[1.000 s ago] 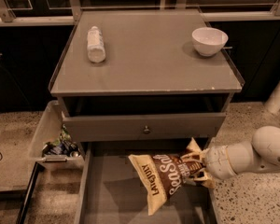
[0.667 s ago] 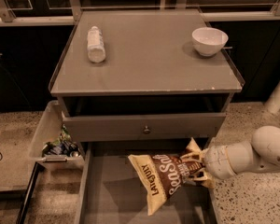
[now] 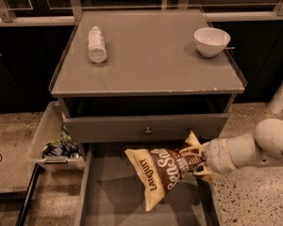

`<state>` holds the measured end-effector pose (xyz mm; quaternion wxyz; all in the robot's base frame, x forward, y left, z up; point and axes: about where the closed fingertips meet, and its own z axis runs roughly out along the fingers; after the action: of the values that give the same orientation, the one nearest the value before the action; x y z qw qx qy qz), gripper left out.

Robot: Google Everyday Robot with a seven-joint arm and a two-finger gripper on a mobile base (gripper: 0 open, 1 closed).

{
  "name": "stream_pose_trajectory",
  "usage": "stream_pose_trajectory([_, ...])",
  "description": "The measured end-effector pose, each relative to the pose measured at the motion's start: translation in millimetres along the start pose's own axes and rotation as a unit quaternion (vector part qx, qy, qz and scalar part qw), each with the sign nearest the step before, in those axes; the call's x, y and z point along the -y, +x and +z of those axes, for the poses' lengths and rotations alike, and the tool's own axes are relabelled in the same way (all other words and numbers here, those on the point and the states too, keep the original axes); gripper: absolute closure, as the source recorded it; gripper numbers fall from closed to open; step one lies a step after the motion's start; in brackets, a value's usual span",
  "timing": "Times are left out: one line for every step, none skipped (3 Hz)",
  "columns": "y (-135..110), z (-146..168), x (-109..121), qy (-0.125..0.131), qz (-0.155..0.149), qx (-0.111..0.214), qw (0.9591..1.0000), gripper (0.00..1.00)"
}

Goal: Pick brown chip bag from middle drawer and place on counter

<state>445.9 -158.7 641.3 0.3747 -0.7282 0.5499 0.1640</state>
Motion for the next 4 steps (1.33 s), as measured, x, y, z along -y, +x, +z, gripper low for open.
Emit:
stream_pose_trajectory([-25.7, -26.9, 44.2, 0.012, -0.028, -0.012, 0.9995, 1.0])
stream_pose_trajectory([-51.2, -65.1, 97.7, 0.029, -0.04, -0.016, 0.9986, 1.0])
stream_pose_trajectory([-87.3, -106.1, 135.2, 0.05, -0.06, -0.022, 0.9967, 1.0])
stream_pose_trajectory([-128.2, -145.9, 154.3, 0.075, -0.08, -0.014, 0.9939, 1.0])
